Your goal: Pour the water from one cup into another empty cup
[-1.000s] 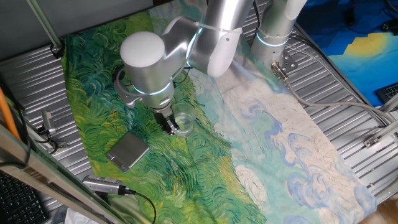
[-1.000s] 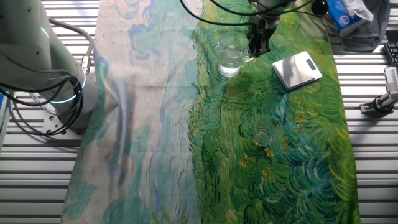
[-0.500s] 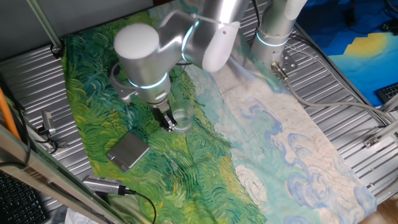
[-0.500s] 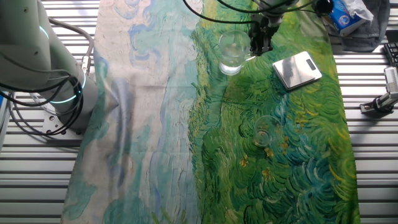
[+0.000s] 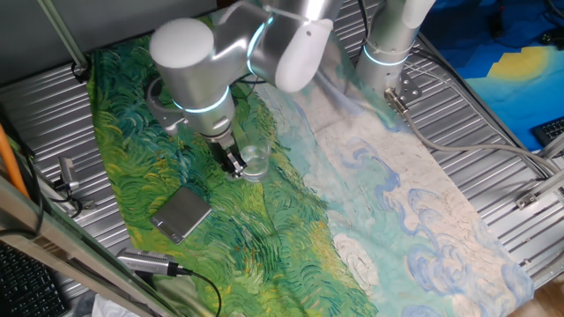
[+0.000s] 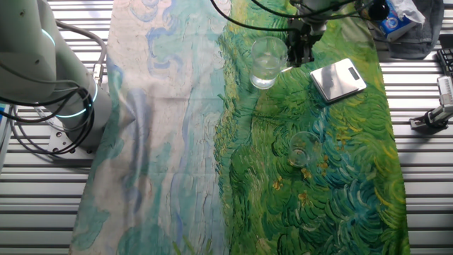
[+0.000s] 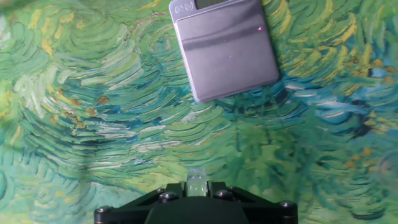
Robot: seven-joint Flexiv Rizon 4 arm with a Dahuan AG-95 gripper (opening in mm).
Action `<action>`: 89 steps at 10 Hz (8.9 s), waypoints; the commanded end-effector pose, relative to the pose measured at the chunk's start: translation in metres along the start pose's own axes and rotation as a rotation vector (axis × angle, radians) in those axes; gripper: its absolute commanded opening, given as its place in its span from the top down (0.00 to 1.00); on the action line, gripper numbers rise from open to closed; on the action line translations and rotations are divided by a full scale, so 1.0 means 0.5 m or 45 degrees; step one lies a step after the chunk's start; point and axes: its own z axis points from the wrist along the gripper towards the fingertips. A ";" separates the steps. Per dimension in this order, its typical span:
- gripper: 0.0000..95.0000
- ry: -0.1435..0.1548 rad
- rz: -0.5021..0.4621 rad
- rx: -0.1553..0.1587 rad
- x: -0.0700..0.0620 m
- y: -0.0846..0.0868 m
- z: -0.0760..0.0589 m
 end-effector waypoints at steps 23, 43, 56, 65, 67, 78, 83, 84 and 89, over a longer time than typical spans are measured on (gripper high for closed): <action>1.00 0.017 -0.088 -0.141 0.048 -0.142 -0.079; 1.00 0.034 -0.118 0.009 0.061 -0.162 -0.093; 1.00 0.011 -0.109 -0.084 0.021 -0.201 -0.101; 1.00 -0.007 -0.109 -0.166 -0.025 -0.215 -0.082; 1.00 -0.009 -0.083 -0.208 -0.027 -0.215 -0.082; 1.00 -0.018 -0.043 -0.292 -0.043 -0.221 -0.075; 1.00 -0.022 -0.038 -0.332 -0.046 -0.225 -0.075; 1.00 -0.022 -0.026 -0.349 -0.046 -0.225 -0.075; 1.00 -0.045 0.023 -0.441 -0.047 -0.226 -0.073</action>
